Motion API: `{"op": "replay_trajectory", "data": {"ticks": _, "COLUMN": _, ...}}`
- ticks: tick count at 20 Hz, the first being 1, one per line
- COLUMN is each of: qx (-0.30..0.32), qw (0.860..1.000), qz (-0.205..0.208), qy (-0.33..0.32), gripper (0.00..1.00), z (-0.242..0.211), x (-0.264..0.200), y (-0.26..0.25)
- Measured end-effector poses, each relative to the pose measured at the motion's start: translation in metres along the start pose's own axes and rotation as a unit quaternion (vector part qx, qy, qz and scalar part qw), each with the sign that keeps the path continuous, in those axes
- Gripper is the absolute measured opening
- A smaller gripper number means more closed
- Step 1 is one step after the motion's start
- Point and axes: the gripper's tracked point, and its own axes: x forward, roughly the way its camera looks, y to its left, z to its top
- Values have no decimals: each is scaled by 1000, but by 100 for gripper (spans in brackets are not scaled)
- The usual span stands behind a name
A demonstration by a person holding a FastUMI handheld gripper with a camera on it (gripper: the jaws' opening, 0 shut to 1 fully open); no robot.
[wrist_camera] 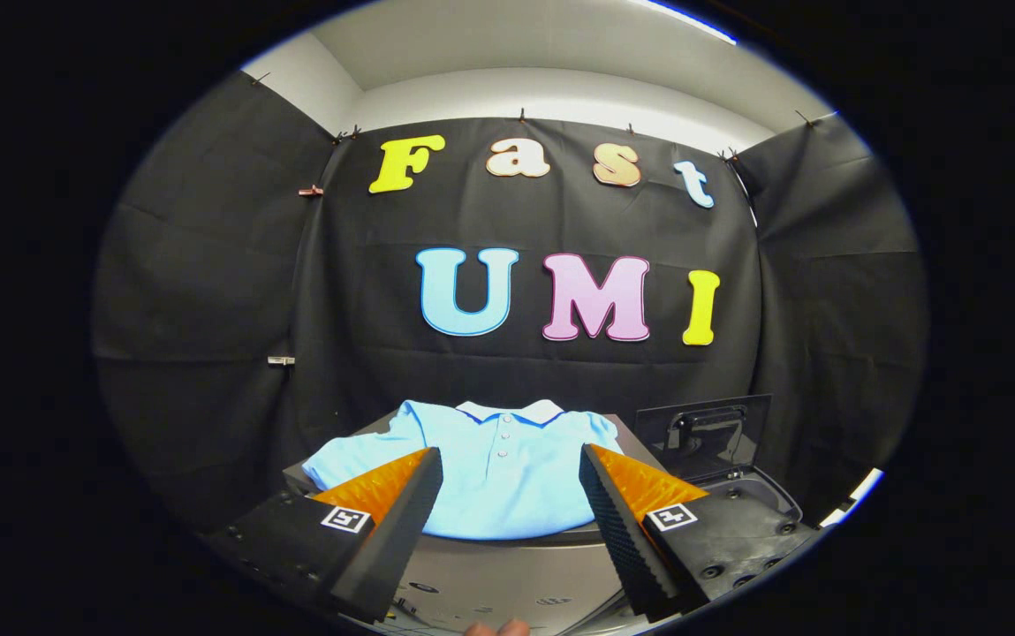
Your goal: Put the clothes into the washing machine and then close the washing machine lid.
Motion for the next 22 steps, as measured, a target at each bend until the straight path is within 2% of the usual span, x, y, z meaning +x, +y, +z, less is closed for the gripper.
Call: {"op": "replay_trajectory", "data": {"ticks": 22, "qx": -3, "qw": 1000, "qz": 7, "qy": 15, "gripper": 98, "z": -6, "x": 3, "y": 11}}
